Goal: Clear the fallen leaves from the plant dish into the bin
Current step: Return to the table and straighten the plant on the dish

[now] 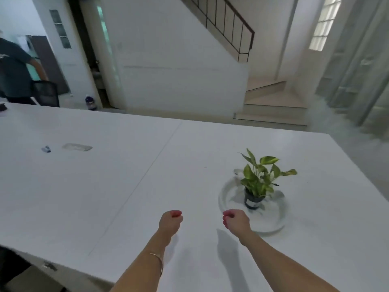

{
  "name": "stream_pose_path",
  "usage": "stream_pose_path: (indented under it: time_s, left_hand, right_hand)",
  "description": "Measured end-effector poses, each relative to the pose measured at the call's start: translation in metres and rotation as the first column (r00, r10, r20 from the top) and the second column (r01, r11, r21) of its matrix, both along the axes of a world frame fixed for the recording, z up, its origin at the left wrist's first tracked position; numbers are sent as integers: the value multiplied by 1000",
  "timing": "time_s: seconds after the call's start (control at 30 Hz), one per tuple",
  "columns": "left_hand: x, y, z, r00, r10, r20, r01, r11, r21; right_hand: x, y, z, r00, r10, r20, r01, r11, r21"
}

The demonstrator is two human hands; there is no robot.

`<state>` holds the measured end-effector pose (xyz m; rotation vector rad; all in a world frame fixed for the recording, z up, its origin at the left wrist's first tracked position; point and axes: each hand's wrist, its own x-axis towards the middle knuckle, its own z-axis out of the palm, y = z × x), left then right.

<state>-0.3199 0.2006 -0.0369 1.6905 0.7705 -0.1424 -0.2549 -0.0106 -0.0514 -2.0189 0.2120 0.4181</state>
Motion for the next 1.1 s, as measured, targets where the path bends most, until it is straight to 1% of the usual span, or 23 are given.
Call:
stream_pose_path:
  time_s: [0.03,0.07,0.1,0.17,0.27,0.37,0.53,0.6,0.8,0.93,1.1]
  left_hand:
    - [1,-3,0,1000,-10,-17,10,1000,6]
    - [28,-49,-2,998,-64,-5,64,998,-2]
    - [35,-61,-2,997,-75,-17,75,997,4]
    - [67,-121,-6,990,-138,-29,138,990,-15]
    - [86,-162,-12,979,-185,-81,183,983,-27]
    - [98,-187,-18,969,-194,-154,184,980,-74]
    - [113,-205,-30,936,-244,-253,209,965,-157]
    - [118,-210,-38,925,-261,-277,221,961,-168]
    - [137,-222,-49,929,-271,-252,247,961,-122]
    - [146,-224,-54,933,-284,-220,268,958,-100]
    - [162,-221,-62,930,-299,-213,286,954,-92]
  right_hand:
    - [3,-4,-3,1000,-10,-2,10,1000,6]
    - [17,-55,-4,998,-67,5,67,997,-29]
    - [21,-68,-6,997,-81,1,81,996,-24]
    - [37,-131,-15,988,-155,-23,154,987,-40]
    - [45,-175,-25,976,-206,-65,203,978,-43]
    - [52,-198,-35,964,-252,-89,247,967,-60]
    - [55,-207,-45,937,-318,-144,311,948,-71]
    - [54,-208,-49,925,-342,-166,333,940,-79]
    - [63,-212,-57,888,-412,-204,395,911,-119]
    - [72,-210,-63,868,-445,-219,440,895,-74]
    - [81,-206,-71,864,-459,-207,453,888,-77]
